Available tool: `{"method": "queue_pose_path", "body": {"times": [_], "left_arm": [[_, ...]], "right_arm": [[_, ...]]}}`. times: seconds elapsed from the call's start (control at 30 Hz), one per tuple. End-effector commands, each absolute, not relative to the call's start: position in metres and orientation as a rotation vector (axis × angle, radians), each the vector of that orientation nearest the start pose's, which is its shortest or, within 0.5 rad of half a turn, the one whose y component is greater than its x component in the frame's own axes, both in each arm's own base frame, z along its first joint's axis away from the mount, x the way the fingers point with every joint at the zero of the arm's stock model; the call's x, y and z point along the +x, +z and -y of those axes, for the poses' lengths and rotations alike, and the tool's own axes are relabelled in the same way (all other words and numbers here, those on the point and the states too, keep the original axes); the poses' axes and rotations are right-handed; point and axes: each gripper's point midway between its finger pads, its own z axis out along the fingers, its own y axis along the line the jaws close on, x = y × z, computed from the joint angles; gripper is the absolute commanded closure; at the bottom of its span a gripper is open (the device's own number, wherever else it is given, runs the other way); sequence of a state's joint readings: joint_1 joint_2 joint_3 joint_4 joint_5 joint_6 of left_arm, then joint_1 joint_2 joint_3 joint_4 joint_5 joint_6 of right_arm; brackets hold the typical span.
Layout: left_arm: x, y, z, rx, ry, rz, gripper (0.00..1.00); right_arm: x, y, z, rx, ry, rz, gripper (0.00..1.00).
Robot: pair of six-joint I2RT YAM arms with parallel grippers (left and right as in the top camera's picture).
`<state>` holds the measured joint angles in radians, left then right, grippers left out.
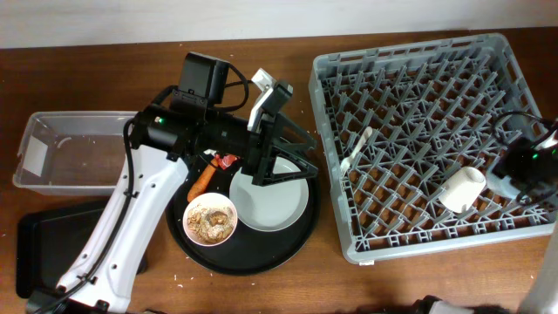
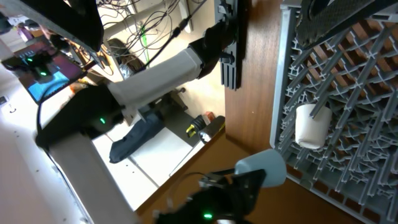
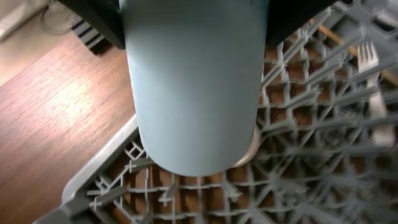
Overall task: Sort waste into correct bins and load items into the dishwasher rack
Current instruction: 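Place the blue cup in the rack with the right gripper, then grasp the red wrapper and tissue with the left gripper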
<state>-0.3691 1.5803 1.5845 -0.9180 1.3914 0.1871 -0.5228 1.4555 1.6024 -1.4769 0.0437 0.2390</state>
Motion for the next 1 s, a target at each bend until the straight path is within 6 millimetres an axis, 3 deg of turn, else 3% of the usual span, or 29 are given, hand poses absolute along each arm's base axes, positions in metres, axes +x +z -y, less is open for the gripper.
{"method": "queue_pose_path", "body": {"times": [0.0, 0.03, 0.13, 0.23, 0.3, 0.4, 0.5, 0.53, 0.6, 0.67, 0.7, 0.83, 0.97], "left_arm": [[0.244, 0.363, 0.277, 1.137, -1.772, -1.764, 0.02], [0.244, 0.363, 0.277, 1.137, -1.772, -1.764, 0.02], [0.244, 0.363, 0.277, 1.137, -1.772, -1.764, 0.02], [0.244, 0.363, 0.277, 1.137, -1.772, -1.764, 0.02], [0.244, 0.363, 0.277, 1.137, -1.771, -1.765, 0.02], [0.255, 0.346, 0.276, 1.107, -1.643, -1.871, 0.02], [0.276, 0.313, 0.260, 1.027, -1.291, -2.104, 0.02], [0.288, 0.298, 0.239, 0.969, -1.027, -2.218, 0.05], [0.310, 0.275, 0.198, 0.769, -0.658, -2.415, 0.04], [0.319, 0.251, 0.166, 0.577, -0.431, -2.565, 0.08], [0.321, 0.238, 0.158, 0.492, -0.378, -2.619, 0.16], [0.314, 0.165, 0.132, 0.368, -0.187, -2.807, 0.19], [0.320, 0.154, 0.113, 0.230, -0.073, -2.831, 0.23]], "right_arm": [[0.251, 0.190, 0.185, 1.279, -0.075, -2.731, 0.45], [0.261, 0.174, 0.196, 1.313, -0.032, -2.727, 0.45], [0.284, 0.154, 0.213, 1.311, -0.011, -2.691, 0.45], [0.294, 0.151, 0.221, 1.331, -0.020, -2.644, 0.33], [0.297, 0.157, 0.213, 1.323, 0.056, -2.642, 0.21], [0.293, 0.206, 0.205, 1.297, 0.074, -2.607, 0.15], [0.295, 0.270, 0.169, 1.039, 0.200, -2.552, 0.14], [0.292, 0.303, 0.142, 0.878, 0.256, -2.499, 0.14], [0.283, 0.348, 0.095, 0.674, 0.298, -2.399, 0.14], [0.265, 0.384, 0.044, 0.451, 0.310, -2.324, 0.14], [0.256, 0.391, 0.025, 0.371, 0.330, -2.314, 0.13], [0.236, 0.394, -0.015, 0.214, 0.404, -2.344, 0.13], [0.231, 0.376, -0.078, -0.142, 0.577, -2.463, 0.16]]}}
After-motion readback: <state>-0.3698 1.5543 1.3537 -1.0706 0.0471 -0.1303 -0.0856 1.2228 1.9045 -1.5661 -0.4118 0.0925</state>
